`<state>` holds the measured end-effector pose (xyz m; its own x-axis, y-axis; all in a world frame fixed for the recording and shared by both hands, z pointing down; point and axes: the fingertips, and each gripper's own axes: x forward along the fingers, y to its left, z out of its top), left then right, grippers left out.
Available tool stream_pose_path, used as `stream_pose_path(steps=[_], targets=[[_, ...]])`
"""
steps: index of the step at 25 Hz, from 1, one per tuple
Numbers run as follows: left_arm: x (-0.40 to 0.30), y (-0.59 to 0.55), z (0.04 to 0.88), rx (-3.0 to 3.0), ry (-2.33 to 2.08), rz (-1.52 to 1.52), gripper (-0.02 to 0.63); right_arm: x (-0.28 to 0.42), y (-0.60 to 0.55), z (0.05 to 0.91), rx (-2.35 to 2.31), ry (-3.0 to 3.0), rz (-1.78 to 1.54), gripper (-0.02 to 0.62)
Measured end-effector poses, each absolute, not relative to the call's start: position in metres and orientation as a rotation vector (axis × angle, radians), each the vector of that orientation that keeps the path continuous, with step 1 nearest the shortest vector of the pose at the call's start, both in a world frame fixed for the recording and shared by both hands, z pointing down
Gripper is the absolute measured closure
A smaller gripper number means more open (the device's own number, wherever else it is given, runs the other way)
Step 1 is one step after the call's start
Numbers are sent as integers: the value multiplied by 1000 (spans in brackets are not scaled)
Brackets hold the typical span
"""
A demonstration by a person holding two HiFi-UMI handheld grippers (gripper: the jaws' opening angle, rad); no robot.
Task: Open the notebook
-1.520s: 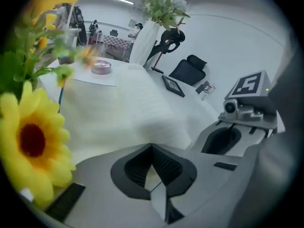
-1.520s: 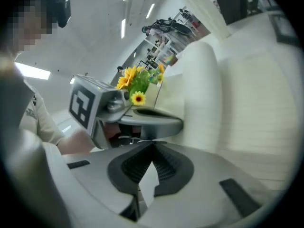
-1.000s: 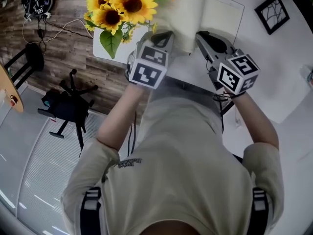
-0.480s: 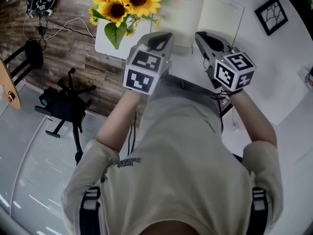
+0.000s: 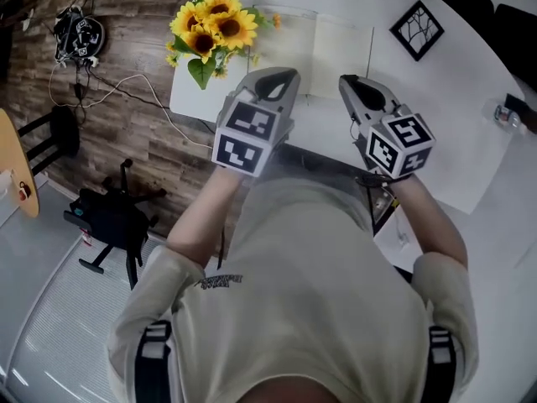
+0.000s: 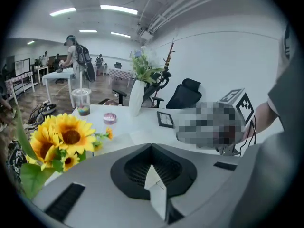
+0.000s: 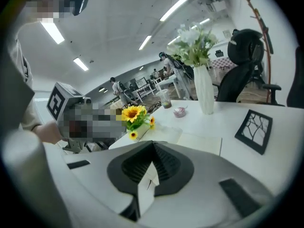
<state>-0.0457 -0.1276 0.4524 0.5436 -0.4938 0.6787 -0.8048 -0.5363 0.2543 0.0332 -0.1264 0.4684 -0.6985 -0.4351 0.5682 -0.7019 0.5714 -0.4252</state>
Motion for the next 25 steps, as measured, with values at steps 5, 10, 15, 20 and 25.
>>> stream_pose_path(steps=[5,10,15,20,25], targets=[[-22,-126,402,2354,-1073,640,594,50,-113,415,1009,-2482,820,592],[-3,-121,362,2458,-1089,553,594,58,-108,365,1061,-2570,719,592],[6,-107,328,2528,-1129,464,594,62,-91,325,1116,-2651,643,592],[11,-96,309,2561,-1225,340,594,71,-75,313,1150,-2697,548,592],[16,-80,297,2623,-1282,294,594,84,-66,302,1206,-2724,515,592]])
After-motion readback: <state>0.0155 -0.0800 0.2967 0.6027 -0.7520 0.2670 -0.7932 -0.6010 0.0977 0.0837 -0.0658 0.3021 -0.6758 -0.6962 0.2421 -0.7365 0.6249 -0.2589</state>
